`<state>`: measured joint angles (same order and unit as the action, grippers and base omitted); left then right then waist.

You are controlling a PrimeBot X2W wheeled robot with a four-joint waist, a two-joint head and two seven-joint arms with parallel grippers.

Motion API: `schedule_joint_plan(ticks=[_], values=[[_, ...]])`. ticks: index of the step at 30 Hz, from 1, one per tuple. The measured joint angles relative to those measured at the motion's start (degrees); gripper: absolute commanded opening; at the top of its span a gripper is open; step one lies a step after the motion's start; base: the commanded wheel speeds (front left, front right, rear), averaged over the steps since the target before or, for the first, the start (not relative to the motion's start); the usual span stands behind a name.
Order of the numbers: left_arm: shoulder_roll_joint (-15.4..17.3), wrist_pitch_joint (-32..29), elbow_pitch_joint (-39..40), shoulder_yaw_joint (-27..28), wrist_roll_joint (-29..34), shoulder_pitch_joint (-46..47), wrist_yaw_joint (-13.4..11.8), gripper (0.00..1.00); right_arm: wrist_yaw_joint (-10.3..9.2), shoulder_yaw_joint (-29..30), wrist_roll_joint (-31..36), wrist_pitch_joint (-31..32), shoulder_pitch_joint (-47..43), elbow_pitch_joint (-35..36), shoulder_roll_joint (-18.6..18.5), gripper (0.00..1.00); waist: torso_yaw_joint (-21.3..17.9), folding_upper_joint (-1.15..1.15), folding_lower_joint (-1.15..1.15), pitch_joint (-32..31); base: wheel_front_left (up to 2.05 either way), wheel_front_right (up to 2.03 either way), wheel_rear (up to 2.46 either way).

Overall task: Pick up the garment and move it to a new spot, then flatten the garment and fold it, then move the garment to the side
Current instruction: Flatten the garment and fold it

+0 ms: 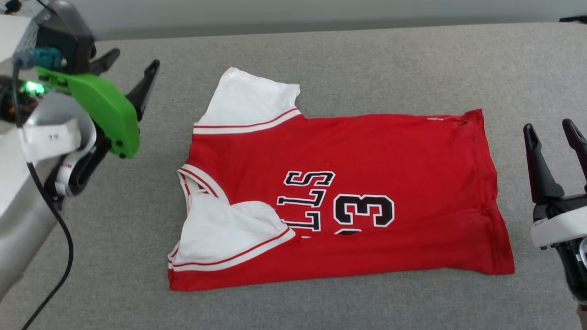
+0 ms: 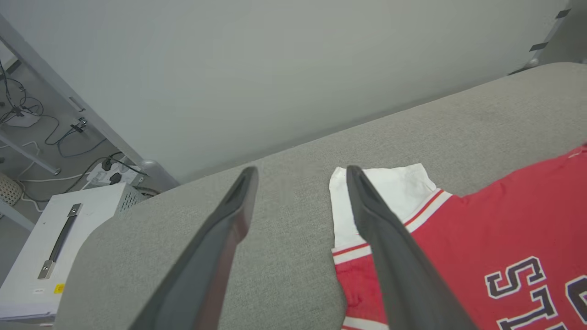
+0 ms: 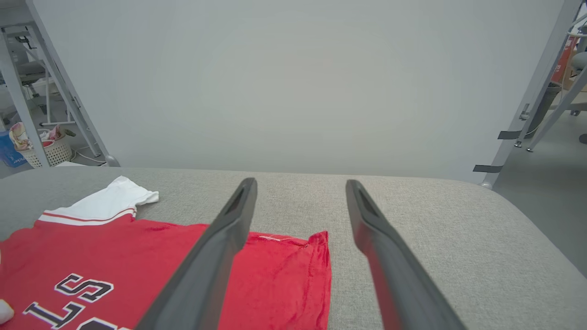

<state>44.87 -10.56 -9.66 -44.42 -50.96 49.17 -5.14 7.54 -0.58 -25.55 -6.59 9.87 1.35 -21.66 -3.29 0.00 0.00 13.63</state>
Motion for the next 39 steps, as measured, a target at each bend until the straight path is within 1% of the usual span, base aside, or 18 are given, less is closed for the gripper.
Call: schedule_joint_plan(ticks=[3, 7, 11, 13, 18, 21, 26, 31, 33, 35, 39], values=[[-2.2, -1.8, -3.6, 0.4, 0.6, 6.8, 2.0, 1.00, 0.00, 0.3, 2.1, -1.0, 0.3, 2.7, 2.6, 1.00, -1.0, 0.00, 0.00, 2.4, 0.00, 0.00, 0.00], [-5.7, -6.7, -9.6, 0.7, -0.6, 14.2, 4.2, 1.00, 0.00, -0.2, 3.5, -1.3, 1.1, 4.4, 3.8, 1.00, -2.3, 0.00, 0.00, 5.5, 0.00, 0.00, 0.00], [-9.1, -14.9, -17.1, 0.2, -2.9, 21.0, 6.4, 1.00, 0.00, -1.0, 3.8, -1.9, 2.9, 5.5, 4.6, 1.00, -3.7, 0.00, 0.00, 8.9, 0.00, 0.00, 0.00], [-10.2, -20.3, -20.4, -1.0, -4.2, 24.1, 7.7, 1.00, 0.00, -1.8, 3.8, -2.0, 4.2, 5.6, 4.7, 1.00, -4.6, 0.00, 0.00, 10.7, 0.00, 0.00, 0.00], [-11.0, -31.0, -26.0, -4.5, -4.4, 29.0, 10.0, 1.00, 0.00, -2.8, 3.7, -2.8, 6.2, 5.1, 4.9, 1.00, -6.7, 0.00, -0.01, 14.5, 0.00, 0.00, 0.00], [-11.4, -35.0, -28.4, -6.3, -4.2, 30.9, 10.6, 1.00, 0.00, -3.3, 3.7, -3.4, 7.2, 4.5, 4.9, 1.00, -8.0, 0.00, -0.01, 16.7, 0.00, 0.00, 0.00], [-12.1, -38.5, -31.9, -9.3, -3.4, 31.8, 11.3, 1.00, 0.00, -4.2, 3.2, -4.3, 8.4, 3.0, 5.0, 1.00, -9.9, 0.00, -0.01, 19.9, 0.00, 0.00, 0.00], [-11.6, -40.4, -32.9, -10.9, -1.9, 33.4, 11.9, 1.00, 0.00, -4.6, 2.7, -5.2, 9.0, 1.7, 4.9, 1.00, -11.6, 0.00, -0.01, 21.5, 0.00, 0.00, 0.00], [-11.4, -40.4, -32.9, -10.9, -2.2, 33.5, 12.0, 0.00, 0.00, -4.6, 2.5, -5.5, 9.1, 1.3, 4.7, 1.00, -11.9, 0.00, 0.00, 21.5, 0.00, 0.00, 0.00], [-11.3, -40.2, -32.8, -11.3, -2.5, 33.4, 12.1, 0.00, 0.00, -4.4, 2.2, -5.6, 9.1, 1.0, 4.5, 1.00, -12.0, 0.00, -0.01, 21.2, 0.00, 0.00, 0.00], [-11.7, -37.1, -32.2, -12.0, -2.6, 32.2, 12.4, 0.00, 0.00, -3.0, 1.9, -5.7, 9.7, 0.7, 2.8, 1.00, -11.4, 0.00, -0.01, 20.0, 0.00, 0.00, 0.00]])
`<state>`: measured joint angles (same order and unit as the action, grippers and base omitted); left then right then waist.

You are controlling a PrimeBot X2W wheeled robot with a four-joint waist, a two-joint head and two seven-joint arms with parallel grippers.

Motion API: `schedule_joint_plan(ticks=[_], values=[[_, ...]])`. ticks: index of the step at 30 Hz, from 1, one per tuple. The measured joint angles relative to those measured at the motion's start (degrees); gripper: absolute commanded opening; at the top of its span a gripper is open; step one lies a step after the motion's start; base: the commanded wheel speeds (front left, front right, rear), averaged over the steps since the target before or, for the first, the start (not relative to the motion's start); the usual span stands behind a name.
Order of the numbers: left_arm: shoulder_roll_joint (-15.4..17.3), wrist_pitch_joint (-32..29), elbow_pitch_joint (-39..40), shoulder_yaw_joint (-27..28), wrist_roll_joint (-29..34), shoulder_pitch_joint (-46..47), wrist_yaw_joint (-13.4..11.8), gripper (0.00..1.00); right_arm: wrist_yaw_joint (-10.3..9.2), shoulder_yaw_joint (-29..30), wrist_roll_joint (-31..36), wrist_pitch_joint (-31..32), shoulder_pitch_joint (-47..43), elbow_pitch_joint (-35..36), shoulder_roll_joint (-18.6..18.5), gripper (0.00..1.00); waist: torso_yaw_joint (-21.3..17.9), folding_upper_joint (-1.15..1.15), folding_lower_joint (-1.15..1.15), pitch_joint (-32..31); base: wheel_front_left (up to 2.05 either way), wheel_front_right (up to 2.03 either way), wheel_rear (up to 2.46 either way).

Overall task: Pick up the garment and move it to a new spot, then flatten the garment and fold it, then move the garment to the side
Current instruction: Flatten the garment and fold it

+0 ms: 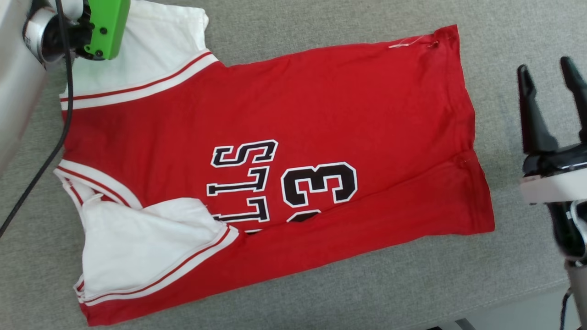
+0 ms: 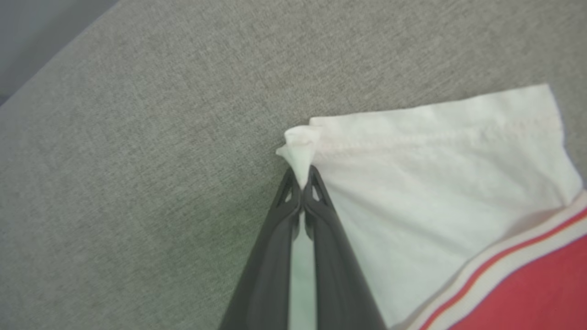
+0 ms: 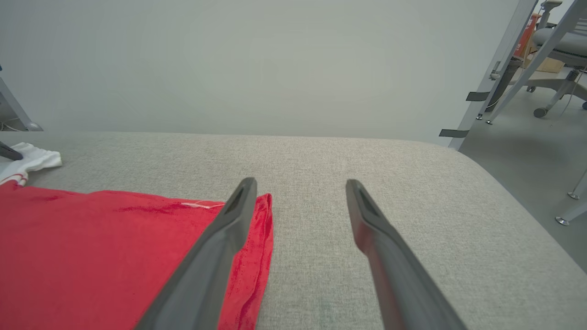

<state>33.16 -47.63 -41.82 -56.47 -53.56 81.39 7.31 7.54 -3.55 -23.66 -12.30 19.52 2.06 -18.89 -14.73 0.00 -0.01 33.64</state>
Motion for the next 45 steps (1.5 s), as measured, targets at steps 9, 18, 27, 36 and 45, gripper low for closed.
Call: schedule_joint_plan(ticks=[9, 18, 27, 36, 45], values=[[0.0, 10.1, 6.1, -0.9, -1.6, -3.9, 0.0, 0.00, 0.00, -1.2, -5.0, 14.8, 7.3, -1.8, -10.2, 1.00, 3.6, 0.00, 0.00, -4.0, 0.00, 0.00, 0.00], [0.6, 17.0, 13.5, -2.1, -1.4, -8.1, 0.0, 0.00, 0.00, -10.3, -18.0, 40.5, 16.4, -6.4, -21.1, 1.00, 8.9, 0.00, 0.01, -7.0, 0.00, 0.00, 0.00], [1.0, 19.7, 20.1, -2.4, -0.6, -9.4, -0.6, 0.00, 0.00, -16.2, -22.5, 55.2, 23.6, -14.2, -22.7, 1.00, 13.2, 0.00, 0.01, -7.1, 0.00, 0.00, 0.00], [1.4, 21.1, 25.1, -2.2, 1.3, -9.3, -1.6, 0.00, 0.00, -18.0, -20.3, 54.4, 29.0, -24.9, -19.2, 1.00, 15.6, 0.00, 0.00, -3.6, 0.00, 0.00, 0.00], [1.9, 22.1, 25.5, -2.1, 1.5, -9.4, -1.6, 0.00, -0.10, -22.7, -23.3, 53.6, 29.4, -27.3, -20.7, 0.00, 16.6, 0.00, 0.00, -2.3, 0.00, 0.00, 0.00]])
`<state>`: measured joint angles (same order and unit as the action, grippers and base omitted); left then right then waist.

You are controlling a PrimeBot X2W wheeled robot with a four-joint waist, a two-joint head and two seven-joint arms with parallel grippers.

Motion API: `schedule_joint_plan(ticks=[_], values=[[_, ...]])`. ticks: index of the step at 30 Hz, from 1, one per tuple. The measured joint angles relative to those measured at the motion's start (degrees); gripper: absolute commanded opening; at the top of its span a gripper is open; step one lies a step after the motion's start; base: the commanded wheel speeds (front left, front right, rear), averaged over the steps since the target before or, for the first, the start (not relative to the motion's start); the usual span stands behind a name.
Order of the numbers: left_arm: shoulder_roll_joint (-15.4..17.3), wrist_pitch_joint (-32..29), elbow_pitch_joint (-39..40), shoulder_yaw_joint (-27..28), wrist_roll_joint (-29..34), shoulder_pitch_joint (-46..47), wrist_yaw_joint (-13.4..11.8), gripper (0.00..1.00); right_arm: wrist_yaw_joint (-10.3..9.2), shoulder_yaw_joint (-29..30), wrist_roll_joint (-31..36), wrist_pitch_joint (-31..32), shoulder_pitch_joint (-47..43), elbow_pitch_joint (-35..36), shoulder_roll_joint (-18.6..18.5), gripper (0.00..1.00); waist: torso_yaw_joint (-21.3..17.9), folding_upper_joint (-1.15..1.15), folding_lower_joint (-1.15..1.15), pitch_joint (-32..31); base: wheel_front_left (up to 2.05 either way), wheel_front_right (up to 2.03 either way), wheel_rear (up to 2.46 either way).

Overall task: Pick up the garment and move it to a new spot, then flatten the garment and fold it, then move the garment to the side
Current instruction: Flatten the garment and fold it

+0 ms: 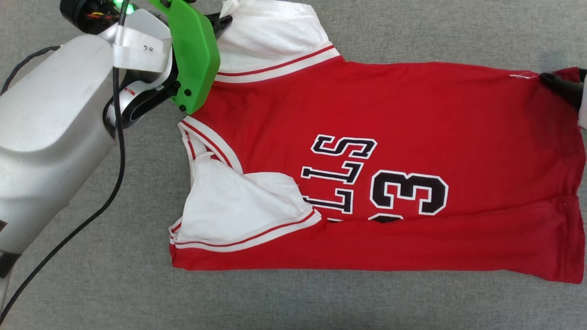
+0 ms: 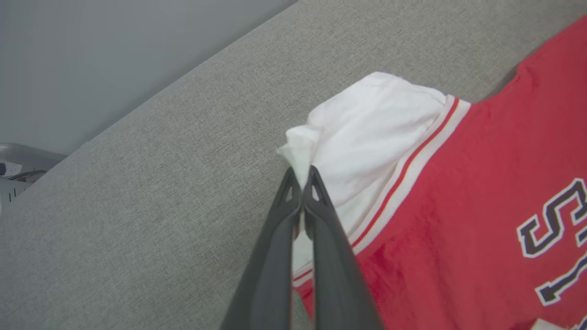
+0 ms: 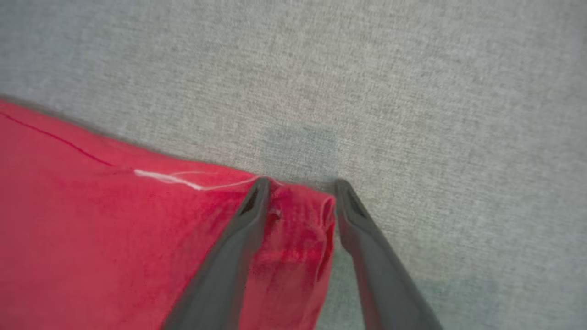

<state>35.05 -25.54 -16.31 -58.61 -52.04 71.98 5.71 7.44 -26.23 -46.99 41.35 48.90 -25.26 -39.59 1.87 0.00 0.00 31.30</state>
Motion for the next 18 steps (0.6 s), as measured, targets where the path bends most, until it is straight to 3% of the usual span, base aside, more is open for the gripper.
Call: schedule_joint_plan(ticks=[11, 14, 18], values=[[2.2, 4.5, -1.0, 0.2, -0.9, -5.2, -0.2, 0.00, 0.08, -4.3, -2.3, -14.9, -3.6, 3.0, -0.9, 0.00, -1.1, 0.00, 0.00, -5.4, 0.00, 0.00, 0.00], [4.1, 6.5, 1.8, -0.3, -1.3, -10.3, -1.5, 0.00, 0.08, -5.1, -4.2, -20.6, -8.0, 6.3, -3.0, 0.00, -1.6, 0.00, 0.00, -9.0, 0.00, 0.00, 0.00], [6.7, 7.4, 5.1, -1.2, -1.8, -15.5, -3.1, 0.00, 0.08, -5.9, -4.6, -23.7, -12.6, 8.3, -4.2, 0.00, -1.9, 0.00, 0.00, -11.8, 0.00, 0.00, 0.00]])
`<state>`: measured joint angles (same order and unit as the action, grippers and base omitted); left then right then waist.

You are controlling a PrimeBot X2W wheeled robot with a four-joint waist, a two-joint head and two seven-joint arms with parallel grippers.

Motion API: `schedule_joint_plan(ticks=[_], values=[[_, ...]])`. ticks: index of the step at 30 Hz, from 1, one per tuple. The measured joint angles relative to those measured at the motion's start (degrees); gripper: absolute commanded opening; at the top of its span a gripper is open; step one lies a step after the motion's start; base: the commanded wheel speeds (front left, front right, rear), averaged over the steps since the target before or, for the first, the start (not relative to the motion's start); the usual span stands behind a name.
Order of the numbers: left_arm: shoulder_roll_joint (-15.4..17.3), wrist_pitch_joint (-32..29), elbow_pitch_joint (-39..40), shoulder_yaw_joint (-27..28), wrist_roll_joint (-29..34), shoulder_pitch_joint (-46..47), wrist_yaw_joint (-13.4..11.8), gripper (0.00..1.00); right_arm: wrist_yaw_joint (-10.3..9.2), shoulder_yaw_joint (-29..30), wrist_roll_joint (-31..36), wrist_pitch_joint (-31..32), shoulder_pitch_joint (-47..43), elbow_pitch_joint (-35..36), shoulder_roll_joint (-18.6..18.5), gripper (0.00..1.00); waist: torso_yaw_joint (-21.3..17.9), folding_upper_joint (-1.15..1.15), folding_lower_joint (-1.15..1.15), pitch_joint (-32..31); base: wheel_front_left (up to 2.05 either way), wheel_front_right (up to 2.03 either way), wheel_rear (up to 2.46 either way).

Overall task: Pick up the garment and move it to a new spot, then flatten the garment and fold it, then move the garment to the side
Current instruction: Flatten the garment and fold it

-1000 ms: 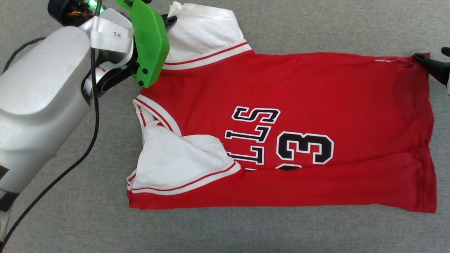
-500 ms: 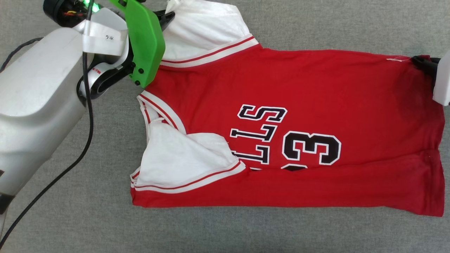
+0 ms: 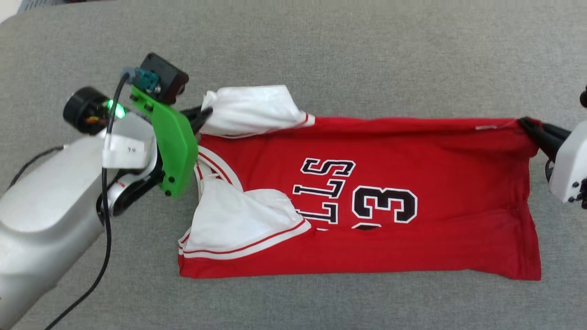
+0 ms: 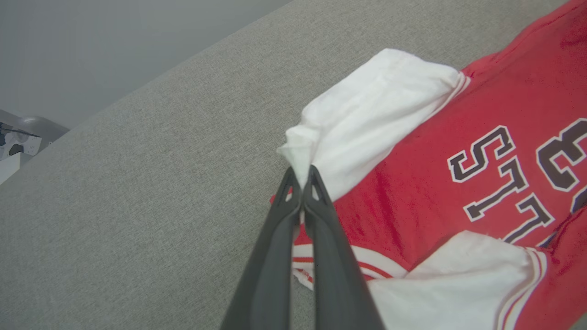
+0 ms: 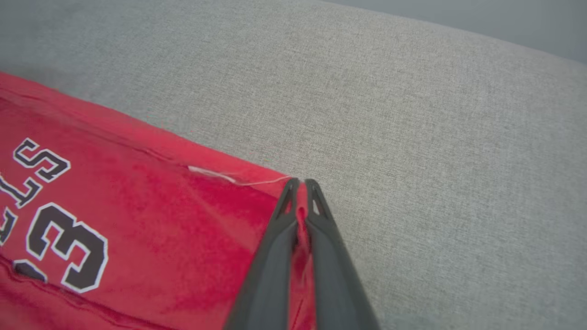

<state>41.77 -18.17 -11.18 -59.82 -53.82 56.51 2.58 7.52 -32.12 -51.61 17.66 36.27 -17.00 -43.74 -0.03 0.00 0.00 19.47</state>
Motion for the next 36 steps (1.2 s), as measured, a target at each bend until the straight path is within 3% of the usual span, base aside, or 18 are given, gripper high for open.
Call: schedule_joint_plan(ticks=[10, 16, 28, 29, 30, 31, 36], values=[[4.1, 1.9, 7.4, -2.6, -3.0, -13.0, -5.3, 0.00, 0.01, 0.4, -1.2, -5.1, -13.8, 3.9, -1.7, 0.00, -0.1, 0.00, 0.00, -5.8, 0.00, 0.00, 0.00], [4.9, 3.0, 8.0, -4.4, -3.5, -18.1, -7.1, 0.00, 0.01, 2.4, -1.8, -6.4, -20.6, 5.3, -1.4, 0.00, 0.3, 0.00, 0.00, -7.2, 0.00, 0.00, 0.00], [1.7, 4.9, 1.4, -6.5, -4.5, -21.4, -7.6, 0.00, 0.01, 2.7, -1.5, -3.8, -24.6, 3.6, 2.4, 0.00, 0.3, 0.00, 0.00, -5.2, 0.00, 0.00, 0.00], [1.3, 5.6, 0.9, -6.5, -4.5, -21.5, -7.6, 0.07, 0.01, 2.9, -1.5, -3.8, -24.6, 3.4, 2.6, 0.00, 0.3, 0.00, 0.00, -5.3, 0.00, 0.00, 0.00], [1.0, 6.7, 0.5, -6.4, -4.4, -21.6, -7.8, 0.51, 0.01, 3.1, -1.6, -3.9, -24.6, 3.4, 2.8, 0.34, 0.3, 0.00, 0.00, -5.5, 0.00, 0.00, 0.00], [0.8, 8.3, 0.3, -6.0, -4.2, -21.9, -8.4, 1.00, 0.01, 3.4, -1.6, -4.1, -24.6, 3.5, 2.9, 1.00, 0.2, 0.00, 0.00, -5.8, 0.00, 0.00, 0.00], [0.9, 16.3, 1.1, -3.3, -1.9, -23.5, -12.2, 1.00, 0.01, 7.3, -3.8, -6.1, -25.8, 6.3, 2.1, 1.00, 0.3, 0.00, 0.00, -7.6, 0.00, 0.00, 0.00]])
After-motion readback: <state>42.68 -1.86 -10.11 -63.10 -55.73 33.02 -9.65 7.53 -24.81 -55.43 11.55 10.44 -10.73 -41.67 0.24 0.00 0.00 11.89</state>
